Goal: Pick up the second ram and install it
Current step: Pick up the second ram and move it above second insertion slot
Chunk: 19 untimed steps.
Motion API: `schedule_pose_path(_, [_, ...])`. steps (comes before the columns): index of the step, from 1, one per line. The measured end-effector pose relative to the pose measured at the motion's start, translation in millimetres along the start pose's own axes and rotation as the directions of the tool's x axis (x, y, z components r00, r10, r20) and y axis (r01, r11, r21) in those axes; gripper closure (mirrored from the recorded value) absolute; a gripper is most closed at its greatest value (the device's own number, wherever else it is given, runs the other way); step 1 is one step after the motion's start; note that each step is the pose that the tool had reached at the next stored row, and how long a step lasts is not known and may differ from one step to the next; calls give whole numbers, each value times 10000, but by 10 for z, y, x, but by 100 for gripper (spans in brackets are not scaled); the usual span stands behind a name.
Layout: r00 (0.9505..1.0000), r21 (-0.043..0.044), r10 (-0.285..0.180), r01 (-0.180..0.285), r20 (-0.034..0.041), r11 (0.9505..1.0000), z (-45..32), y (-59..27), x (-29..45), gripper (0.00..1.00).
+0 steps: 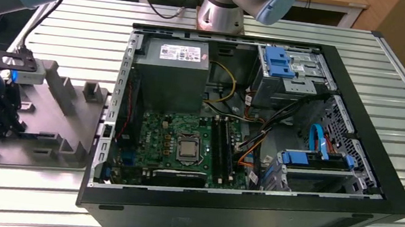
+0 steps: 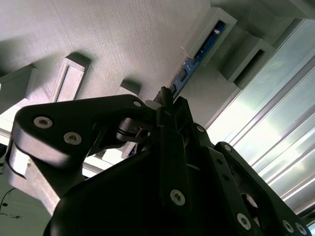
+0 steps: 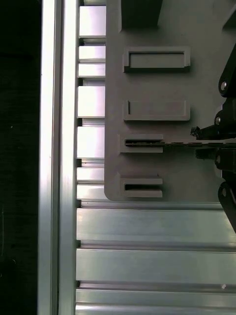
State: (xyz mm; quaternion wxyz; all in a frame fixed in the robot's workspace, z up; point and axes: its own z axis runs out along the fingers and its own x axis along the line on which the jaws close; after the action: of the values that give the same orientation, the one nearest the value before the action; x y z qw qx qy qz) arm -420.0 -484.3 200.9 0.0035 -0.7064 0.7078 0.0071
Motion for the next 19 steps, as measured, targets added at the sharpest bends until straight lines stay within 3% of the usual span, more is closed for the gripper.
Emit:
schedule_pose_path(5, [10000, 0, 0, 0, 1, 10000, -2, 0, 0, 80])
schedule_pose_path(6, [10000, 1, 0, 0, 1, 10000, -2, 0, 0, 87])
schedule_pose_path(19, [10000, -1, 3, -3, 0, 10000, -7, 0, 16, 87])
